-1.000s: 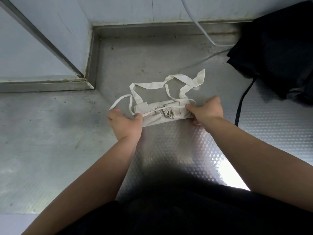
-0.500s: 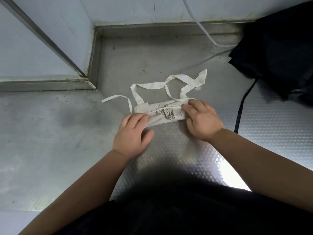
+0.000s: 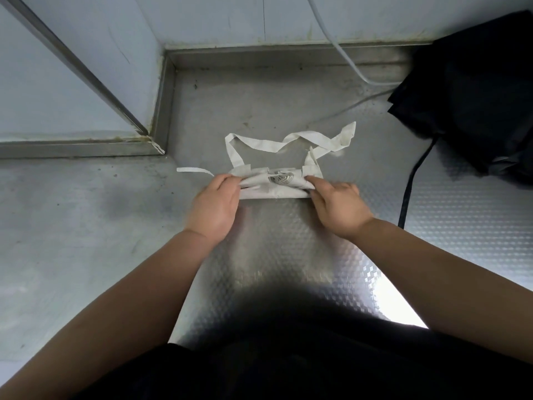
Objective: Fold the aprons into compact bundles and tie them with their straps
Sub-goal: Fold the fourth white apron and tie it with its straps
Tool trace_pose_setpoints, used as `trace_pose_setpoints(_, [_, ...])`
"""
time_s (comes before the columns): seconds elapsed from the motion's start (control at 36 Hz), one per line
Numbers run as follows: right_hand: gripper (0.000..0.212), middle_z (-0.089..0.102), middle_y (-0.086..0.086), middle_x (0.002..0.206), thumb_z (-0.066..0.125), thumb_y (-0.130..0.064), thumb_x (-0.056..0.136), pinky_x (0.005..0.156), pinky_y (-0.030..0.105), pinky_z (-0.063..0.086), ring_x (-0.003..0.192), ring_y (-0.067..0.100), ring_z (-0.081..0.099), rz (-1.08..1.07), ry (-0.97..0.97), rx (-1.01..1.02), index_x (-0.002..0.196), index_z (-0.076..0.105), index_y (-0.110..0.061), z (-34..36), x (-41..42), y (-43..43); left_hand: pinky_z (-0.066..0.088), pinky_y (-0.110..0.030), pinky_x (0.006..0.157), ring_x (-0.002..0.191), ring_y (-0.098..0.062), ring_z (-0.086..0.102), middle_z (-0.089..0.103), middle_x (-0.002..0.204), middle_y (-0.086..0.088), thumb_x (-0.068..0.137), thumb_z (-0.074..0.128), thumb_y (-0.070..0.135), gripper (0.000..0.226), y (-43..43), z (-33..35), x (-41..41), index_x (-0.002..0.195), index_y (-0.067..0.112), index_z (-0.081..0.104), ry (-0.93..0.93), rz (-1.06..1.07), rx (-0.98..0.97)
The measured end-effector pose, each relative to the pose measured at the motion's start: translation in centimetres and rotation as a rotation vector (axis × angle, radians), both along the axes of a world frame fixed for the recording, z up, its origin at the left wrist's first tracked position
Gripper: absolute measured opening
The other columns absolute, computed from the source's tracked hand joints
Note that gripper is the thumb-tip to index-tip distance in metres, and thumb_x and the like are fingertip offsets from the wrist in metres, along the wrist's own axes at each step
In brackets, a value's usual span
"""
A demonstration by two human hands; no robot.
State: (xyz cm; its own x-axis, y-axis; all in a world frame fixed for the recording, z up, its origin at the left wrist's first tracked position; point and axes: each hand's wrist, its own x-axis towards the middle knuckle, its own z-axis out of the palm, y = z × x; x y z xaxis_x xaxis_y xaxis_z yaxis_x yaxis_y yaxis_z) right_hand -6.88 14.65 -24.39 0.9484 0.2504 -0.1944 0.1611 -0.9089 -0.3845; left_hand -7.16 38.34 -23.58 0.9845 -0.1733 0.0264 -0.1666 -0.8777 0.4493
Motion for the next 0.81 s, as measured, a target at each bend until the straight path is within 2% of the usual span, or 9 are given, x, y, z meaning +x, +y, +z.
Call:
trace_pose_setpoints(0.08, [0.064,0.062,0.01,0.114,0.054,-0.034,0.082,0.097,0.032,0.029,0.11,0.032,0.054,0.041,0.077,0.015,0.142,0.038,-0.016,0.3,0.2,-0.4,0.036,-0.034,0.081,0.097,-0.037,0.055,0.058,0.105,-0.021,0.099,0.038,0.021,0.033,-0.3,0.8,1.2,0.105,-0.002,0.061,0.083,0.121,-0.09])
trace_pose_setpoints(0.14, [0.055,0.066,0.014,0.11,0.063,-0.02,0.082,0.088,0.032,0.037,0.104,0.034,0.058,-0.029,0.044,0.088,0.134,0.049,-0.014,0.5,0.5,-0.3,0.032,-0.031,0.073,0.092,-0.034,0.055,0.058,0.091,-0.016,0.099,0.041,0.016,0.023,-0.4,1.4,1.8,0.09,0.004,0.058,0.163,0.178,-0.166])
trace_pose_setpoints(0.25, [0.023,0.065,0.013,0.084,0.061,-0.027,0.089,0.064,0.028,0.031,0.084,0.032,0.059,-0.212,0.008,0.23,0.092,0.062,-0.004,2.0,1.4,0.1,0.044,-0.037,0.076,0.076,-0.023,0.054,0.052,0.069,0.001,0.098,0.043,0.025,0.028,-0.2,2.6,2.2,0.074,0.013,0.053,0.323,0.3,-0.373])
trace_pose_setpoints(0.39, [0.028,0.047,-0.005,0.063,0.065,-0.03,0.086,0.055,0.026,0.033,0.062,0.013,0.047,-0.301,0.136,0.402,0.068,0.049,-0.016,4.7,1.8,0.3,0.032,-0.013,0.046,0.061,-0.01,0.046,0.052,0.071,-0.005,0.091,0.056,0.038,0.04,-0.1,4.9,1.4,0.082,-0.001,0.059,0.37,0.331,-0.508])
trace_pose_setpoints(0.47, [0.015,0.059,-0.002,0.076,0.065,-0.026,0.086,0.068,0.026,0.046,0.072,0.014,0.055,-0.36,0.178,0.545,0.076,0.055,-0.02,5.9,1.8,0.6,0.043,-0.008,0.055,0.07,-0.006,0.061,0.065,0.08,0.009,0.082,0.071,0.024,0.018,-0.3,5.6,0.8,0.094,0.012,0.065,0.422,0.332,-0.636])
trace_pose_setpoints(0.56, [0.016,0.066,0.002,0.09,0.064,-0.026,0.086,0.081,0.031,0.05,0.087,0.019,0.062,-0.392,0.184,0.605,0.099,0.065,-0.015,7.0,1.3,1.4,0.053,-0.018,0.055,0.067,0.002,0.066,0.069,0.08,0.016,0.071,0.081,0.014,0.027,-0.9,6.1,0.1,0.09,0.026,0.065,0.423,0.411,-0.728])
trace_pose_setpoints(0.61, [0.018,0.066,0.0,0.086,0.063,-0.027,0.086,0.078,0.029,0.049,0.086,0.019,0.062,-0.375,0.172,0.575,0.098,0.065,-0.015,7.5,1.2,1.9,0.054,-0.021,0.06,0.07,-0.003,0.067,0.07,0.079,0.012,0.064,0.085,0.026,0.027,-1.3,6.1,0.1,0.084,0.024,0.067,0.363,0.519,-0.692])
trace_pose_setpoints(0.69, [0.013,0.067,0.002,0.087,0.061,-0.028,0.086,0.079,0.029,0.048,0.087,0.021,0.062,-0.348,0.13,0.546,0.092,0.064,-0.017,8.6,0.3,2.6,0.058,-0.033,0.068,0.078,-0.012,0.069,0.071,0.083,0.007,0.039,0.079,0.061,0.066,-1.6,6.9,-0.4,0.091,0.022,0.068,0.301,0.598,-0.545])
trace_pose_setpoints(0.81, [0.015,0.062,0.002,0.078,0.057,-0.028,0.089,0.07,0.027,0.042,0.081,0.022,0.059,-0.301,0.05,0.51,0.076,0.055,-0.019,10.0,-1.0,3.6,0.051,-0.029,0.078,0.09,-0.017,0.062,0.063,0.097,0.004,0.05,0.083,0.057,0.074,-2.4,8.6,-1.3,0.105,0.015,0.056,0.193,0.635,-0.375])
